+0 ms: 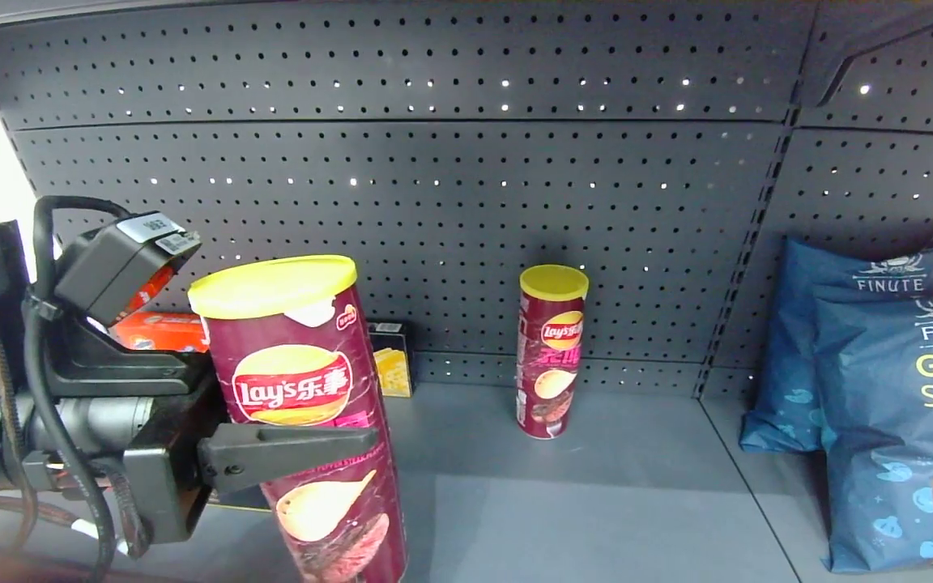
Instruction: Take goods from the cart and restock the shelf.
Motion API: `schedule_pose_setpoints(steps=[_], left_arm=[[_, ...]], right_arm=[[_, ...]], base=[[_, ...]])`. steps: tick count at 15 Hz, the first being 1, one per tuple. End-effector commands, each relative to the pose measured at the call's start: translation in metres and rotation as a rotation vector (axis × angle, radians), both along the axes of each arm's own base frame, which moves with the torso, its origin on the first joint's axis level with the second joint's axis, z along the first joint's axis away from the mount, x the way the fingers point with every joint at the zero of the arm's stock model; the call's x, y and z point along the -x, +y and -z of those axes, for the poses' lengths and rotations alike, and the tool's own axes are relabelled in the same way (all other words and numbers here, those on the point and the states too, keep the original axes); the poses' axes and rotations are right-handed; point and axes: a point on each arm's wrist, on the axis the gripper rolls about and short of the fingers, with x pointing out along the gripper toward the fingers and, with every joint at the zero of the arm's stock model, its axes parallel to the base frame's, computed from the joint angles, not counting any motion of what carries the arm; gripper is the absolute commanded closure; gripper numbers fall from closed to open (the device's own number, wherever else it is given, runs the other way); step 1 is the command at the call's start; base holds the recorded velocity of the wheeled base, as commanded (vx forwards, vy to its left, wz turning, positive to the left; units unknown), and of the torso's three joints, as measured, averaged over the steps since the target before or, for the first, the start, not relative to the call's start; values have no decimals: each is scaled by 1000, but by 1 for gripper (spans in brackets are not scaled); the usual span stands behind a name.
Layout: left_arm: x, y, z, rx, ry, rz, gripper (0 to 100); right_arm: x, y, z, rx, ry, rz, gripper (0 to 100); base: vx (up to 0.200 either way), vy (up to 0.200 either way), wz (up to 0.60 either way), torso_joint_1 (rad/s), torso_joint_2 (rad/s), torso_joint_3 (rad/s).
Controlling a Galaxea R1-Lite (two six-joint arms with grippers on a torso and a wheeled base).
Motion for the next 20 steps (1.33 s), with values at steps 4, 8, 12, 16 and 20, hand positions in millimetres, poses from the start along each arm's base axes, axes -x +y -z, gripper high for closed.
schedule_pose_setpoints(steps=[4,8,12,16,20], left_arm=[[0,0,1,-1,3,0,100],[2,-1,-1,-1,3,8,100],[10,-3,-5,1,-4,20,100],[15,-1,-5,-16,1,-16,100],[18,-3,1,-29,13,-17,100]], right_arm=[[0,0,0,0,-1,-1,0],[0,0,0,0,-1,-1,0],[-1,0,0,7,18,-10,0],[-2,2,-96,-104,-65,-155,0],[-32,8,-127,42,25,-443,0]], base=[[0,0,-300,-1,1,1],[0,0,-150,-2,2,1],[0,0,0,0,0,0],[0,0,0,0,0,0],[0,0,0,0,0,0]])
